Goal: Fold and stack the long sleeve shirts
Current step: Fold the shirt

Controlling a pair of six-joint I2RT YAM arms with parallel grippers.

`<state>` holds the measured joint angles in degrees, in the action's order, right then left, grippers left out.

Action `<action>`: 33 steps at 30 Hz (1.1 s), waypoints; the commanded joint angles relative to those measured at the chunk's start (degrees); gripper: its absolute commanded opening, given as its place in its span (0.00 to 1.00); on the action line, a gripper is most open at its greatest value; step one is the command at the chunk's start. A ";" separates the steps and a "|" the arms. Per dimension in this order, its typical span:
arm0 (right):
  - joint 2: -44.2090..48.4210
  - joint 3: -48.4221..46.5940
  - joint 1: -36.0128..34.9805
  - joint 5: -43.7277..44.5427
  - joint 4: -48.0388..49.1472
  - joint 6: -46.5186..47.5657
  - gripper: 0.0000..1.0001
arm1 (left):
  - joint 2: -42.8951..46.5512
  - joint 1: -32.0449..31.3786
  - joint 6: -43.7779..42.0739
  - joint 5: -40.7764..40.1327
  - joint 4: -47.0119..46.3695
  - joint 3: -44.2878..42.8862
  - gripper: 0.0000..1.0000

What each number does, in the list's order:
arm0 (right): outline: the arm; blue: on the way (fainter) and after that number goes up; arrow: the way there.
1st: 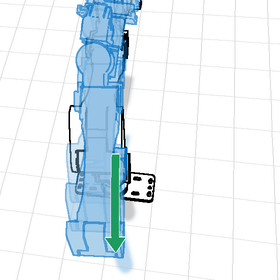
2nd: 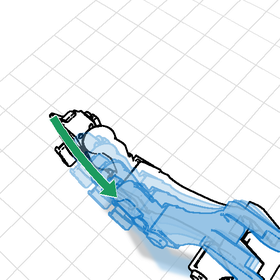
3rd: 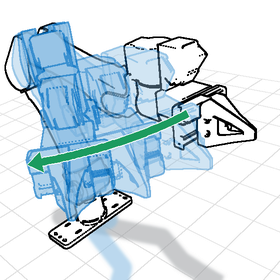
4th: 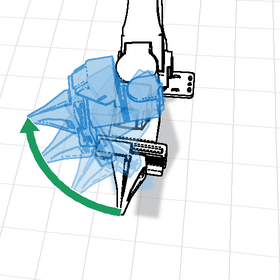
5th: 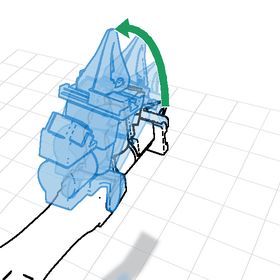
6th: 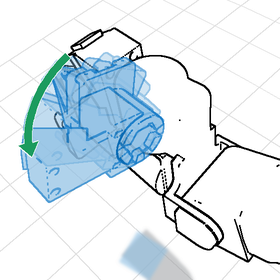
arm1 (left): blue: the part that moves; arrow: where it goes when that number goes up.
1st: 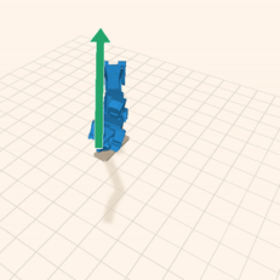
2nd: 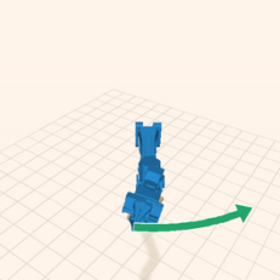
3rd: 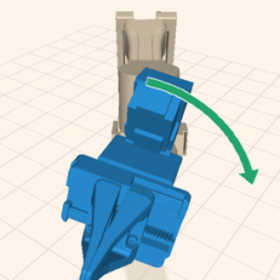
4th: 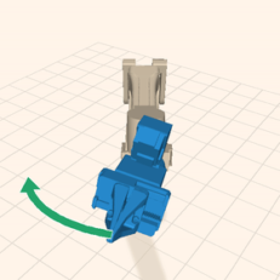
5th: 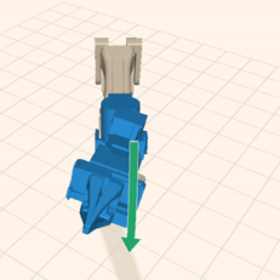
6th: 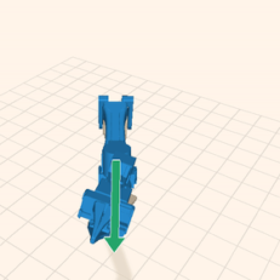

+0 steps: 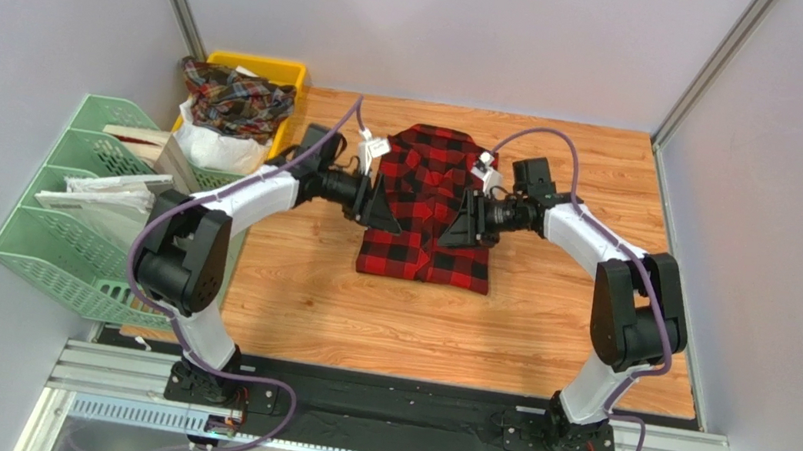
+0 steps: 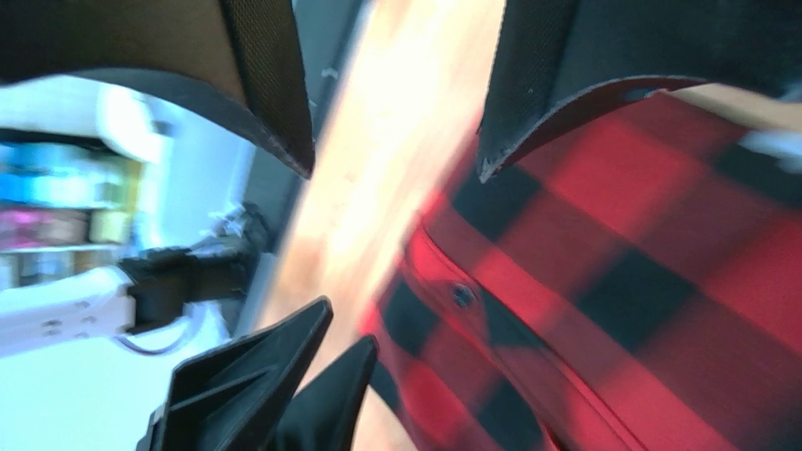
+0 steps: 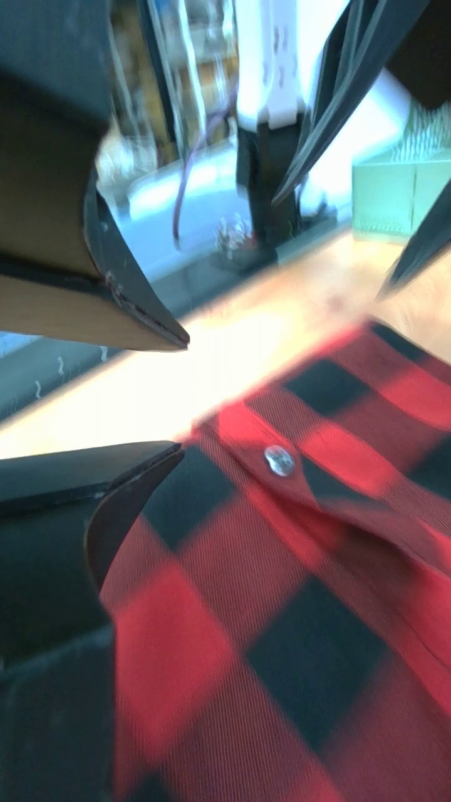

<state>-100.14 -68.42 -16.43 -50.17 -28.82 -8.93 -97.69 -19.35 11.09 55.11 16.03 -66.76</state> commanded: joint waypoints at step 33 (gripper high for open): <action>-5.57 13.06 -3.79 -14.34 14.94 -14.20 0.76 | -2.93 -5.00 23.27 7.82 -29.29 20.97 0.79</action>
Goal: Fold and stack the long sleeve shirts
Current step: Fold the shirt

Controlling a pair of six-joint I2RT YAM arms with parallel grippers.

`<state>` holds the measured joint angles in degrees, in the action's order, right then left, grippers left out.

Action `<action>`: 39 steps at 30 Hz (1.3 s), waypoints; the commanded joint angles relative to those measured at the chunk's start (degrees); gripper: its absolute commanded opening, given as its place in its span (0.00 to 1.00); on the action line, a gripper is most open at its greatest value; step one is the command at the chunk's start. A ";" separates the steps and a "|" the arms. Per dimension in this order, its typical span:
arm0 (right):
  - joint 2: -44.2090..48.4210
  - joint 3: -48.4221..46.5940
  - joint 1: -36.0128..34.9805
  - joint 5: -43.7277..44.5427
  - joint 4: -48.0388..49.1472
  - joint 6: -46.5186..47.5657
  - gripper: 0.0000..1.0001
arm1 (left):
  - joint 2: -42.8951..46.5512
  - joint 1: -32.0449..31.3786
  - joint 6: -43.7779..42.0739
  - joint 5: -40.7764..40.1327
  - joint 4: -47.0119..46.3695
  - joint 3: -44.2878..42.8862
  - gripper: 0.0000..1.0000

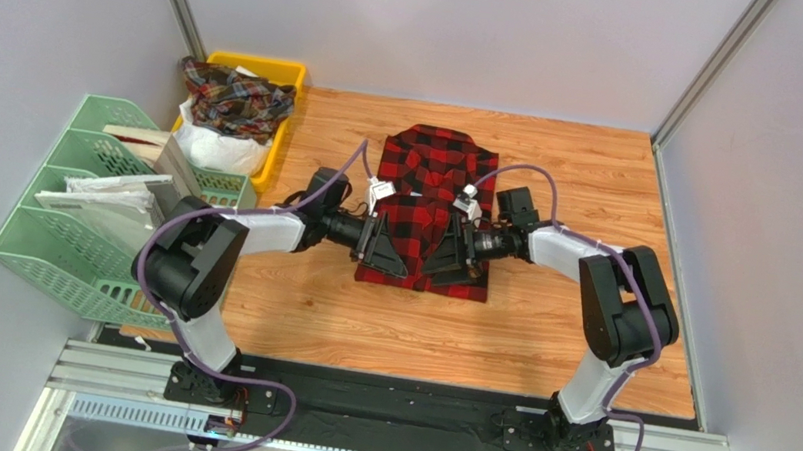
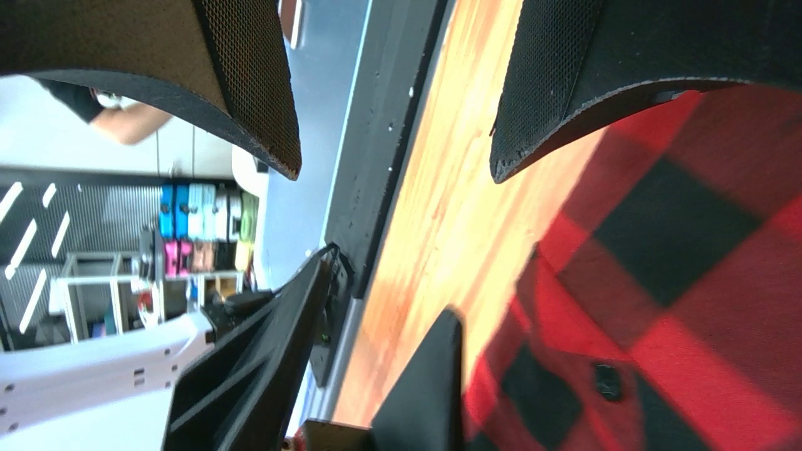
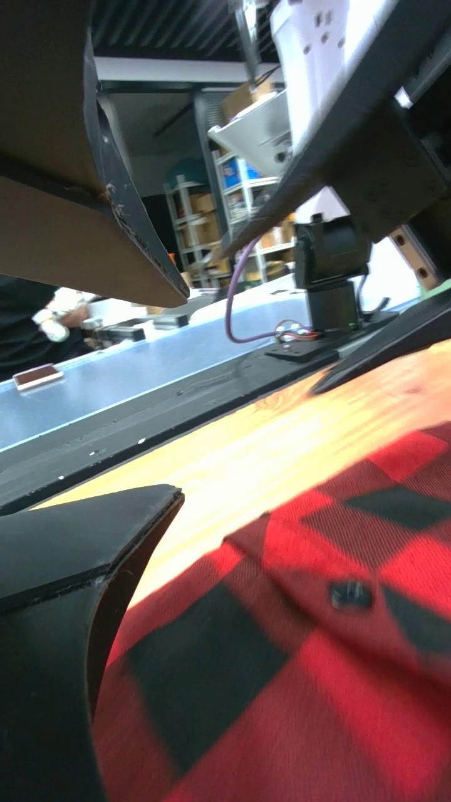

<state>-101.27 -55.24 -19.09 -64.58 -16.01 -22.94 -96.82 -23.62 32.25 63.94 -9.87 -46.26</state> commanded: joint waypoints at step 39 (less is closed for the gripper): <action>-31.62 -29.57 6.79 4.64 12.67 -10.37 0.69 | -27.20 8.41 14.33 -17.01 -3.12 -23.72 0.77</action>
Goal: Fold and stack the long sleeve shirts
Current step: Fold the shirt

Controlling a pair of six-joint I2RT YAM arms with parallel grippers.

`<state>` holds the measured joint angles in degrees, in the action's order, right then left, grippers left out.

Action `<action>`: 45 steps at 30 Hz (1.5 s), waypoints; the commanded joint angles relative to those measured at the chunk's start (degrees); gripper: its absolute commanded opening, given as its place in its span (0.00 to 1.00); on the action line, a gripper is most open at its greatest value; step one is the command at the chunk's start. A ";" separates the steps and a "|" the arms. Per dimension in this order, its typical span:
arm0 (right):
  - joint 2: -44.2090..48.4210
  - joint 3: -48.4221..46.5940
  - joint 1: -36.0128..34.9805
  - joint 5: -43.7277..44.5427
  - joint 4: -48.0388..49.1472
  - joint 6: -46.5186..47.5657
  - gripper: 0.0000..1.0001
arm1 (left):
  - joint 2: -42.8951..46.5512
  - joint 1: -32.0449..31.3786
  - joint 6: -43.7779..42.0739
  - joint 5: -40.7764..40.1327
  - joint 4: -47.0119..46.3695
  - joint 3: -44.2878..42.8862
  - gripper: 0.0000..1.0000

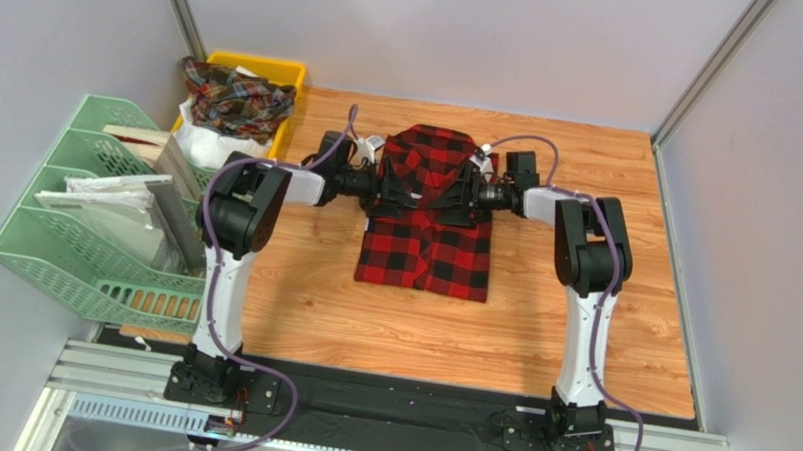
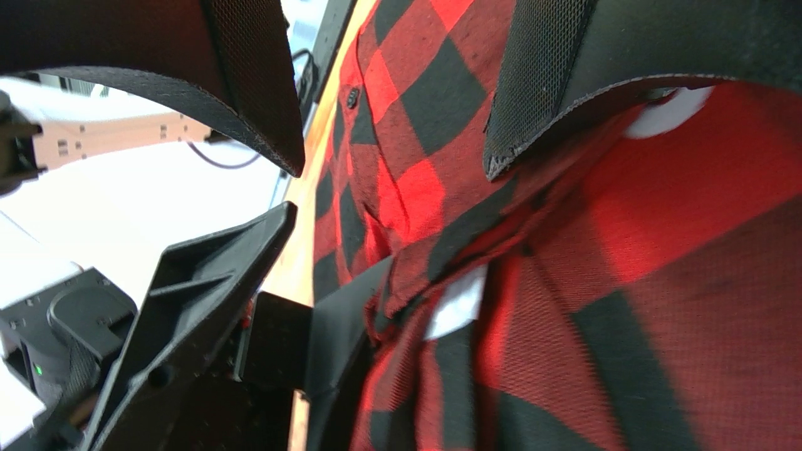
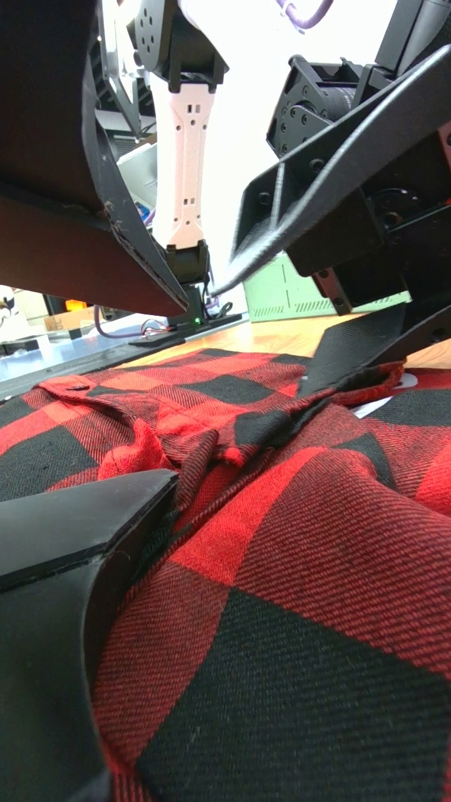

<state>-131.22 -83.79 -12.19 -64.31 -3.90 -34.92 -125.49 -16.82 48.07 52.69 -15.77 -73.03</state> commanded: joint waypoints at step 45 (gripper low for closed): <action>32.16 23.24 -2.49 3.14 -24.74 26.47 0.39 | 47.59 -6.00 -56.11 -8.89 34.28 23.56 0.46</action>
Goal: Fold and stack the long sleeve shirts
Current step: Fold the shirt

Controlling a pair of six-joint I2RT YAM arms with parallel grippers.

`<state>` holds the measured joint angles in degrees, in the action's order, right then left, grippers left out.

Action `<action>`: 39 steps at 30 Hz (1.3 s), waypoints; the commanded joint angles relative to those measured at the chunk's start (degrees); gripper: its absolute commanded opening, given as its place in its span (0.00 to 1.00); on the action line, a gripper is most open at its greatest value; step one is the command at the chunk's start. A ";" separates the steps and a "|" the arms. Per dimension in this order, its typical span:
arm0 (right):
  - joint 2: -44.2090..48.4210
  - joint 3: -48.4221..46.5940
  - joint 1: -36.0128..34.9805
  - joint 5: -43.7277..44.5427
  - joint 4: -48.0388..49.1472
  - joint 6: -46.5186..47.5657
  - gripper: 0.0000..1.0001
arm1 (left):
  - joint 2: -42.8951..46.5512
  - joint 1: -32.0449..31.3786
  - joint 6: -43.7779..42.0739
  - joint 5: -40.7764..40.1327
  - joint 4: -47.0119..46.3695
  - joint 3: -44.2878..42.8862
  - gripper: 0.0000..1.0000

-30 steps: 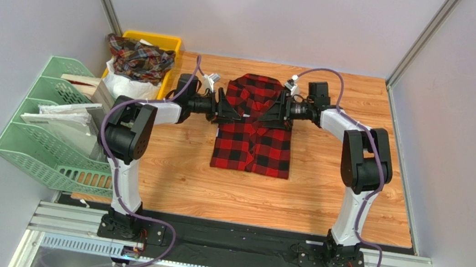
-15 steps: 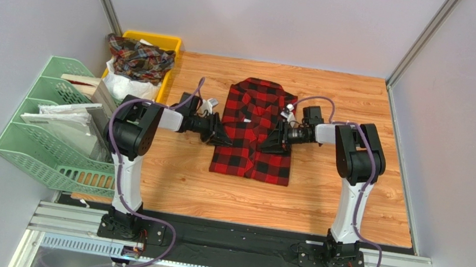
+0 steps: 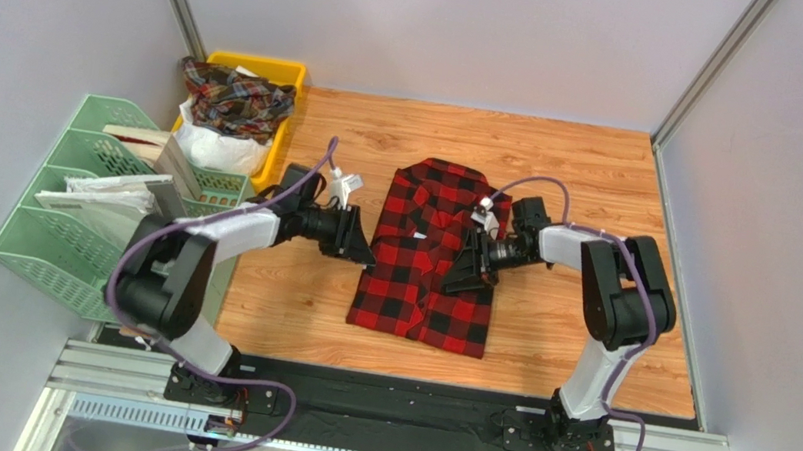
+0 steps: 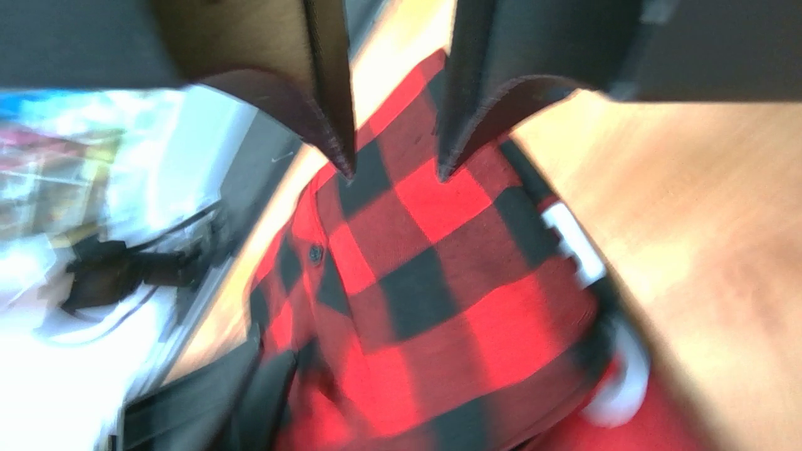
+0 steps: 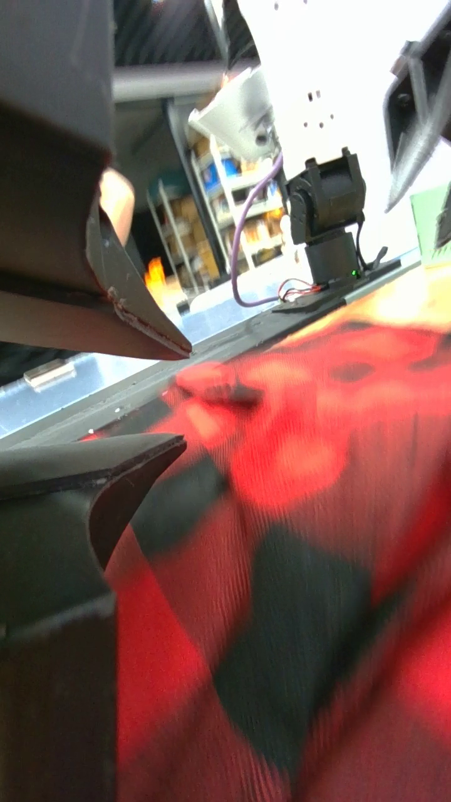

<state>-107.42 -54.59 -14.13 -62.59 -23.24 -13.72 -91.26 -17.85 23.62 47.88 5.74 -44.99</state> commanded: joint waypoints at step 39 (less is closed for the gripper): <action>-4.84 -15.65 -14.52 13.72 -12.88 22.07 0.24 | 22.08 -62.40 -60.02 -52.11 17.95 2.47 0.00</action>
<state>-117.60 -73.89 -26.13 -50.61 -37.10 7.33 -73.89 -78.67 -45.67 -11.18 6.20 -34.98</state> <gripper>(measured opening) 0.239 0.011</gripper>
